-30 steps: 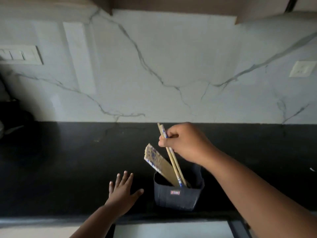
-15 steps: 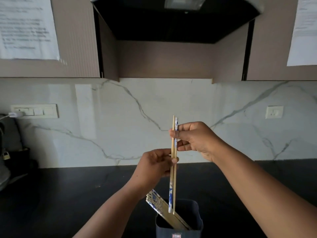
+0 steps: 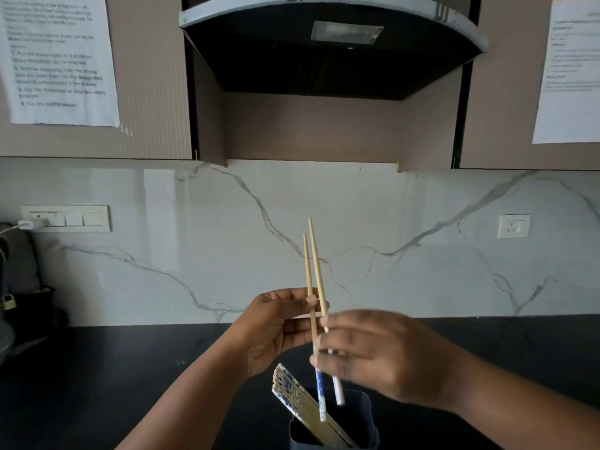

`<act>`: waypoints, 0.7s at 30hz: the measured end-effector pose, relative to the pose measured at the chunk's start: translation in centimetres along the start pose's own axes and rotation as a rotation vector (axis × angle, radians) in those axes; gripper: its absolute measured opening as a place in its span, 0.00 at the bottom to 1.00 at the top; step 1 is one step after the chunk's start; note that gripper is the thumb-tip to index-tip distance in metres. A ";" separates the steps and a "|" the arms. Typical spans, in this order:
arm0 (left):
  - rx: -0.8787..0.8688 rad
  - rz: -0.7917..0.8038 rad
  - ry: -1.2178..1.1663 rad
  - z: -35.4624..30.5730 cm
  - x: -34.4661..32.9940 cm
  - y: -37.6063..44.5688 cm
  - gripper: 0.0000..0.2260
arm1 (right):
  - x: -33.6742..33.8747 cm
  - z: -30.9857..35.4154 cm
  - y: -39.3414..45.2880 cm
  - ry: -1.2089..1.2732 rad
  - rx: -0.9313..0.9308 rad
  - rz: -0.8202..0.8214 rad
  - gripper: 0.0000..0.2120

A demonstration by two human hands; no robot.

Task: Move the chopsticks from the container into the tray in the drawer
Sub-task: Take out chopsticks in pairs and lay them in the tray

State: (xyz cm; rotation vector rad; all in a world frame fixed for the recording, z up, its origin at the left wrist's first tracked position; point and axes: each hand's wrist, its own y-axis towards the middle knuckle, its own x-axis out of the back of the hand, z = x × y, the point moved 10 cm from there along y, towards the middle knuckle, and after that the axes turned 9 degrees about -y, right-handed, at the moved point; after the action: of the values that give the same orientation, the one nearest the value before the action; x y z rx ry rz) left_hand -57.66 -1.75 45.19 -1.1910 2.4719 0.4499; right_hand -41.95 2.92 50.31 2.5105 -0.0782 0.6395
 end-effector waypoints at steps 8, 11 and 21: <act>0.048 -0.034 -0.018 1.5 -0.2 0.9 0.09 | -3.2 1.5 -2.9 0.057 -0.038 -0.020 0.11; 0.067 -0.044 -0.007 2.1 -0.1 1.0 0.10 | -3.7 1.8 -3.1 0.081 -0.041 -0.007 0.11; 0.068 -0.192 -0.041 3.6 2.4 1.5 0.08 | -5.5 2.0 -5.4 0.245 -0.209 0.038 0.14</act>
State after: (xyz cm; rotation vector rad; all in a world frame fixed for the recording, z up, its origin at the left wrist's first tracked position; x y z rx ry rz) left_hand -59.56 -0.98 41.12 -1.3601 2.2915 0.3315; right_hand -45.00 6.10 43.60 2.2187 -0.0982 0.9008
